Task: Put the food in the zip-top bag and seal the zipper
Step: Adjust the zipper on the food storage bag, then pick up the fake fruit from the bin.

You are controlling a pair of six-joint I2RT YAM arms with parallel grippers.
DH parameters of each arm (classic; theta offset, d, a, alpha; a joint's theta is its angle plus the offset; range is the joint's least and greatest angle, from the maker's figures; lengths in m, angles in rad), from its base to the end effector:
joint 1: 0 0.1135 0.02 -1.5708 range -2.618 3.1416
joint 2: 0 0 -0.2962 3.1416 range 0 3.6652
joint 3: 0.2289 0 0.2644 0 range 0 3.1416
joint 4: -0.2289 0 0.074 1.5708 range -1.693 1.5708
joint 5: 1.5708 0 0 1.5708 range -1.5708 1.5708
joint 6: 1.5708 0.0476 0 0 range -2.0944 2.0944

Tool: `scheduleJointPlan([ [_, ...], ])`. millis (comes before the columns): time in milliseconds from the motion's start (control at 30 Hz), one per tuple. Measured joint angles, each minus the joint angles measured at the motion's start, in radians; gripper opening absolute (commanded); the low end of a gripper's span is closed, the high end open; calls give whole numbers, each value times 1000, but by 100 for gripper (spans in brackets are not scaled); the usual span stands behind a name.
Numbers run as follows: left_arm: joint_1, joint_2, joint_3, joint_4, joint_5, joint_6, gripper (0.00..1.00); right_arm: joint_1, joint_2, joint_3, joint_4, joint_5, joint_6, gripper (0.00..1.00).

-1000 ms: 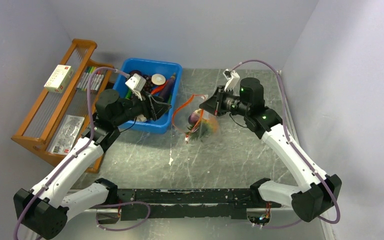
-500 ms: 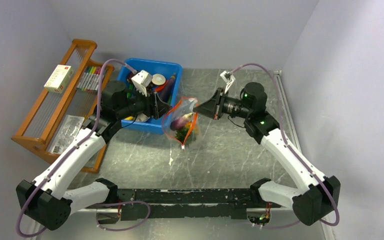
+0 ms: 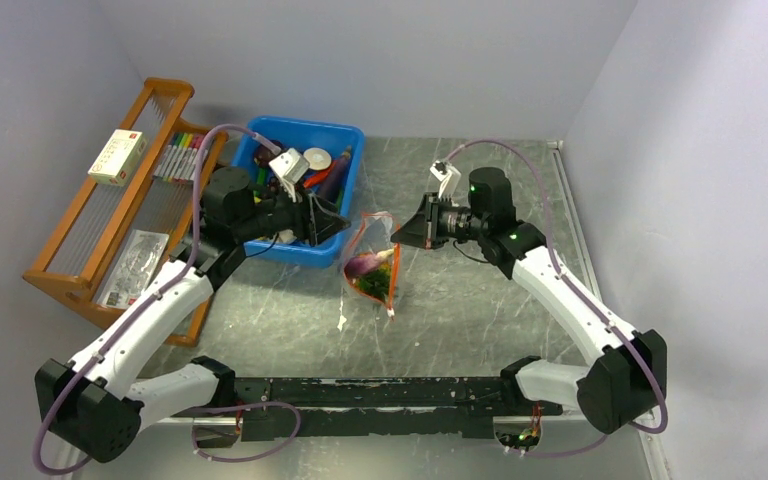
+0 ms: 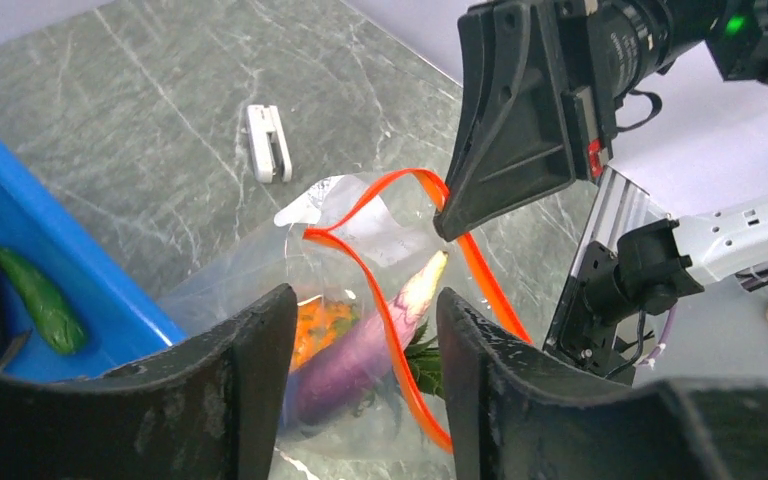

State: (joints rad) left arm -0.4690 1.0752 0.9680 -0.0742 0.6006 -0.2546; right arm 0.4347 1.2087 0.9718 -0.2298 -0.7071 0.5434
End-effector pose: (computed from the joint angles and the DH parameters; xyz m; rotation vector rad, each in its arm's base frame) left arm 0.2135 -0.1383 0.3857 0.6476 1.7220 -1.0413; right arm 0.2390 0.1451 0.3388 -0.3668 2.1479 1.3071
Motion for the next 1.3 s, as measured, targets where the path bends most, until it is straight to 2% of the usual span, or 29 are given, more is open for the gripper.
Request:
scheduleJointPlan([
  [233,-25,98,88,-35,9,32,62,-1,-20,45,5,-9,-11,0],
  [500,-81,154,114,-120,-70,76,61,-1,-32,45,7,4,-9,0],
  [767,-96,171,151,-230,-293,99,65,-2,-27,123,-151,176,-11,0],
  [967,-94,176,198,-267,-460,125,65,-2,-70,131,-161,204,-48,0],
  [1067,-68,217,237,-297,-517,145,65,-2,-90,131,-158,194,-55,0],
  [1300,89,374,325,-348,-557,209,70,-2,-134,76,-101,149,-37,0],
])
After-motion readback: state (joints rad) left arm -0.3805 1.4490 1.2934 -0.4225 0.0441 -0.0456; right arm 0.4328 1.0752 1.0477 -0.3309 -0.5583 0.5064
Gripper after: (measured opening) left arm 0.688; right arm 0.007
